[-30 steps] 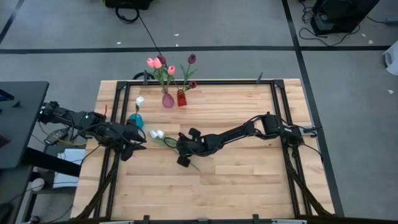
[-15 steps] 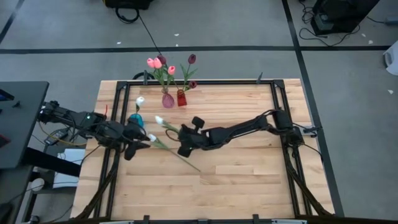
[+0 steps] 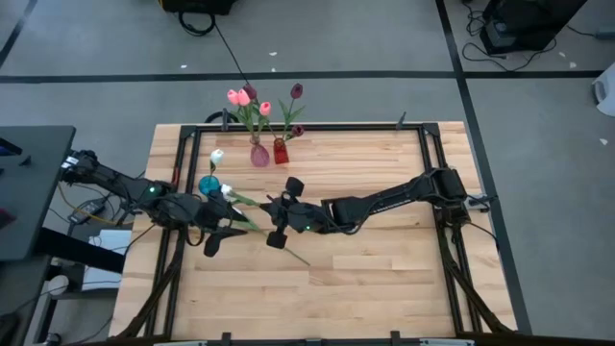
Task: Sort flowers into vase by color
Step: Put the white flower into the blue vase
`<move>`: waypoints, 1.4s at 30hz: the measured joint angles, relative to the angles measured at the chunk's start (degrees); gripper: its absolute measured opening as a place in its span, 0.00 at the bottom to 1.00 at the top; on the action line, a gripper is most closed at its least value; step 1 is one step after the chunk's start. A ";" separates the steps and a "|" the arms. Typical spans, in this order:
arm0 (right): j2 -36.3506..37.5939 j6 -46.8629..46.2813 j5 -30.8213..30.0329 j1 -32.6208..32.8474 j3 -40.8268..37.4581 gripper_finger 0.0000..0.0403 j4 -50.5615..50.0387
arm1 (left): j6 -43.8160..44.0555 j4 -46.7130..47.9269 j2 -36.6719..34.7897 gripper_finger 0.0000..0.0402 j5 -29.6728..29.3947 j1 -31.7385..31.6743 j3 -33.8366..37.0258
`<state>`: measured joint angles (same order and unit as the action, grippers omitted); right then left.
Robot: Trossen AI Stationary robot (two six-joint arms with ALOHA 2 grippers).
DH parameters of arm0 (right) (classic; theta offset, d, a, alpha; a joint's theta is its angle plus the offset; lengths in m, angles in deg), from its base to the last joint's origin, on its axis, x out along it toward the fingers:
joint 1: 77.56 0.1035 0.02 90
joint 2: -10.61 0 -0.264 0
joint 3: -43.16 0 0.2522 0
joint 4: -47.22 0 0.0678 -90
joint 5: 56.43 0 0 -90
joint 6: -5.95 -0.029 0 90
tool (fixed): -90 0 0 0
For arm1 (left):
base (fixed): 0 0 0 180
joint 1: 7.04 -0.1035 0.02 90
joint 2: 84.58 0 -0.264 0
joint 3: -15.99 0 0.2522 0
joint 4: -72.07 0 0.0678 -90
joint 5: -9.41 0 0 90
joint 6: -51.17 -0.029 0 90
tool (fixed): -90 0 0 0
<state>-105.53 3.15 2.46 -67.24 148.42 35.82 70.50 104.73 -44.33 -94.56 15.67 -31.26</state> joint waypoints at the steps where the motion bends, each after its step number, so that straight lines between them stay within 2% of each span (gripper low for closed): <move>1: 0.02 0.68 -2.92 0.42 0.00 0.02 0.42 | -0.73 -0.89 0.09 0.42 0.00 0.20 0.00; 4: 0.83 3.72 -12.44 1.80 -0.02 0.02 0.88 | -1.44 -2.85 0.27 0.42 -0.04 0.30 0.00; 7: 2.05 7.85 -15.37 2.45 -0.02 0.02 5.35 | -2.60 -4.21 0.32 0.42 -1.57 0.30 0.00; 10: 2.41 11.94 -12.67 3.02 0.02 0.02 11.13 | -4.59 -7.31 0.44 0.42 -4.16 0.30 0.00; 13: 2.71 13.29 -7.41 3.18 0.02 0.02 14.41 | -7.82 -11.87 0.70 0.42 -5.90 0.28 0.00; 16: 3.22 13.05 -1.78 3.05 0.02 0.02 16.68 | -10.78 -16.64 0.69 0.42 -5.98 0.28 -0.02; 26: 3.61 12.78 8.98 2.68 0.02 0.02 25.06 | -19.10 -24.20 1.65 0.42 -5.98 0.25 -0.02; 30: 3.61 11.51 11.50 2.03 0.02 0.02 25.47 | -20.77 -26.33 3.29 0.42 -5.97 0.23 -0.02; 37: 2.97 11.47 11.74 1.17 0.02 0.02 25.80 | -23.39 -31.50 7.34 0.42 -6.36 0.17 -0.02; 42: 2.94 11.47 11.74 1.17 0.02 0.02 25.65 | -23.64 -31.40 7.54 0.34 -10.98 0.19 -0.02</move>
<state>-102.59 14.61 14.20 -66.08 148.44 61.47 46.86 73.33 -36.79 -105.54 15.86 -31.29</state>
